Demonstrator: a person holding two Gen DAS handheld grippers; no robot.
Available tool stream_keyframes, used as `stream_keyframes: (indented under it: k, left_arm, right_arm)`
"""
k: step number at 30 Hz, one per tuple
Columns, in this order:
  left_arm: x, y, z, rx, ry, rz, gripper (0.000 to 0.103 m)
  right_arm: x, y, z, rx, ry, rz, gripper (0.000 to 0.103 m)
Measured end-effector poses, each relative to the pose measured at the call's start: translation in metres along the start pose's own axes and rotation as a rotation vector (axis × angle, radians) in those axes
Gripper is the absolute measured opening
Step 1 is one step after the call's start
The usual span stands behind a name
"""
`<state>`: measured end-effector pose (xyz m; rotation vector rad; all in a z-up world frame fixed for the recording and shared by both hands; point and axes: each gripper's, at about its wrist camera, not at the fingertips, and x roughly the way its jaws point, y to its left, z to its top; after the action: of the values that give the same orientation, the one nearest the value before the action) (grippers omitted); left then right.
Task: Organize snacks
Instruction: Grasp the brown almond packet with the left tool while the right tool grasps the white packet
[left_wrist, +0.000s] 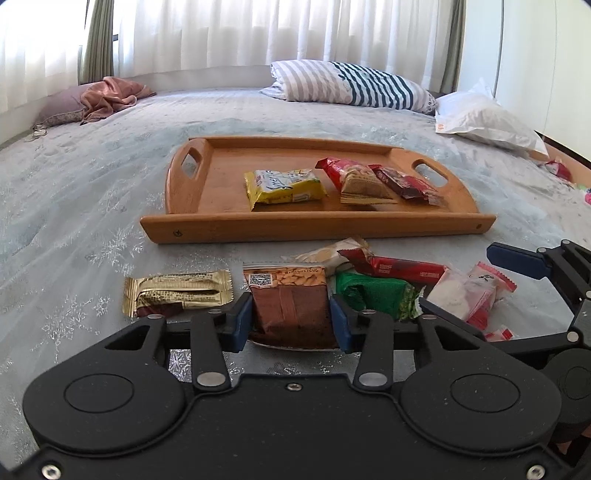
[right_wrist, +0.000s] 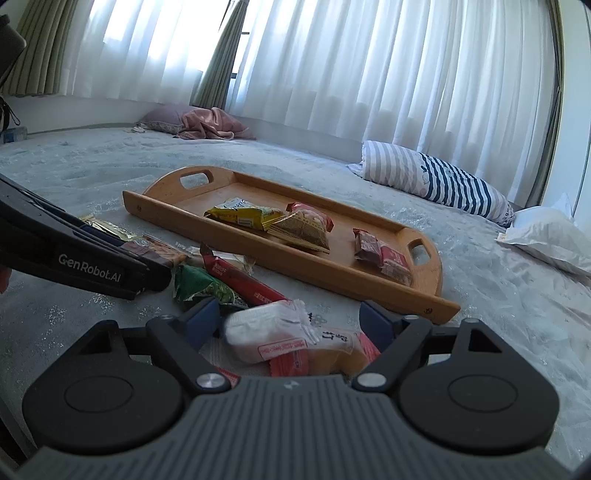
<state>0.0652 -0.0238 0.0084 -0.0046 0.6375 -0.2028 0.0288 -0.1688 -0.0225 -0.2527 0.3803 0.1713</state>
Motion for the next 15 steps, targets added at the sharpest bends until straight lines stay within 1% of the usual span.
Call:
stream_keyframes:
  k: [7,10,15]
  left_arm:
    - [-0.0044,0.0009,0.0039,-0.008,-0.012,-0.012,0.041]
    - [-0.0069,0.0009,0.0059,-0.008,-0.022,-0.010,0.041]
    - [-0.0103,0.0005,0.0086,-0.007,-0.031,-0.009,0.041]
  right_arm:
    - [-0.0001,-0.0016,0.0014,0.009,-0.012,-0.030,0.090]
    - [-0.0008,0.0000,0.0025,-0.002,-0.029,-0.047,0.092]
    - [-0.0011,-0.0023,0.0051,0.007,-0.040,-0.035,0.092]
